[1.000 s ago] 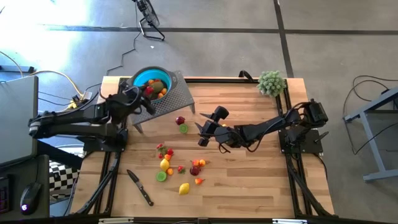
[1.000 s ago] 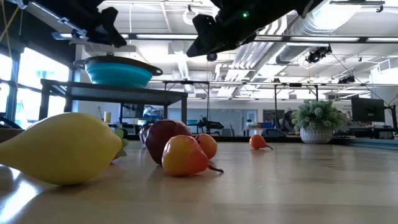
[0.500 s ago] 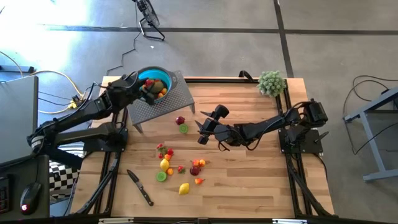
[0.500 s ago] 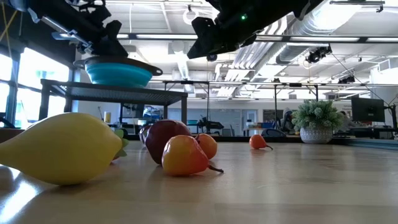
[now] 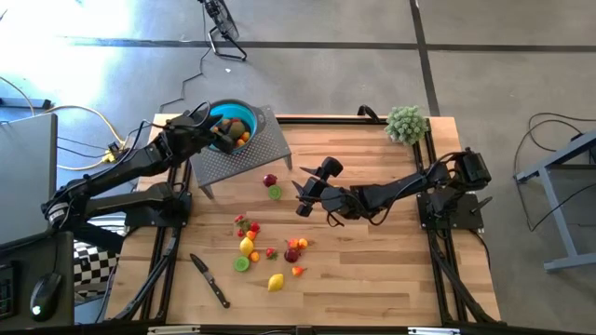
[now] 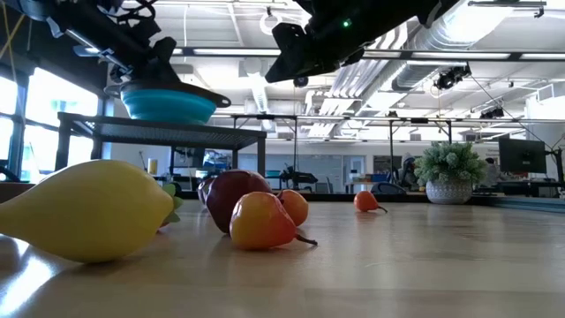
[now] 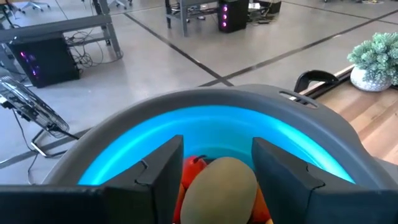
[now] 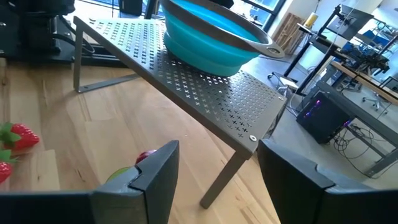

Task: Pick & Place Fruit
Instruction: Put the red strawberry into the blue strainer bowl on the shelf, then put the orange pear into the blue strainer bowl on the shelf

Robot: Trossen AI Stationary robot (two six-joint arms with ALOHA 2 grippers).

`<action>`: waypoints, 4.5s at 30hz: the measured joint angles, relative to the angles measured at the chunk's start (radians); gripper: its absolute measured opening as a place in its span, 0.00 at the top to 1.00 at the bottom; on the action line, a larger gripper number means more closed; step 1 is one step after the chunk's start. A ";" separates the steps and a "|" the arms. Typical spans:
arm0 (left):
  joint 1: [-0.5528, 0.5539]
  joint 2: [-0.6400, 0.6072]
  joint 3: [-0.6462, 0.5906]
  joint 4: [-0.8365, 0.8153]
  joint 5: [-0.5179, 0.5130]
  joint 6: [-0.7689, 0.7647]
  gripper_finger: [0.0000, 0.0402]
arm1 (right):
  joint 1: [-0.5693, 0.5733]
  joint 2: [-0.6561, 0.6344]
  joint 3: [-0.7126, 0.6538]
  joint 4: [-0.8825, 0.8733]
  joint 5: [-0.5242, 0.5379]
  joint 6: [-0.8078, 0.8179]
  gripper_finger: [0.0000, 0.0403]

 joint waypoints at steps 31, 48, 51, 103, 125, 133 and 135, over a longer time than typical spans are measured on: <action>0.000 -0.168 0.000 -0.001 0.548 -0.101 0.78 | 0.000 0.000 0.000 0.000 0.020 -0.012 0.48; -0.001 -0.183 -0.026 -0.077 0.789 -0.121 0.78 | 0.010 0.000 0.000 0.000 0.084 -0.013 0.48; -0.017 -0.198 -0.049 -0.046 0.786 -0.137 0.78 | 0.010 0.000 0.000 0.000 0.084 -0.013 0.48; -0.872 0.169 -0.073 0.293 0.093 0.057 0.78 | 0.034 0.000 0.000 -0.090 0.045 0.154 0.48; -0.871 0.297 -0.073 0.365 0.068 -0.022 0.78 | 0.029 0.000 0.000 -0.113 0.045 0.155 0.48; -0.873 0.297 -0.073 0.430 0.074 0.003 0.78 | 0.029 0.000 0.000 -0.113 0.046 0.157 0.48; -0.873 0.297 -0.073 0.417 0.075 0.005 0.78 | 0.029 0.000 0.000 -0.113 0.046 0.166 0.48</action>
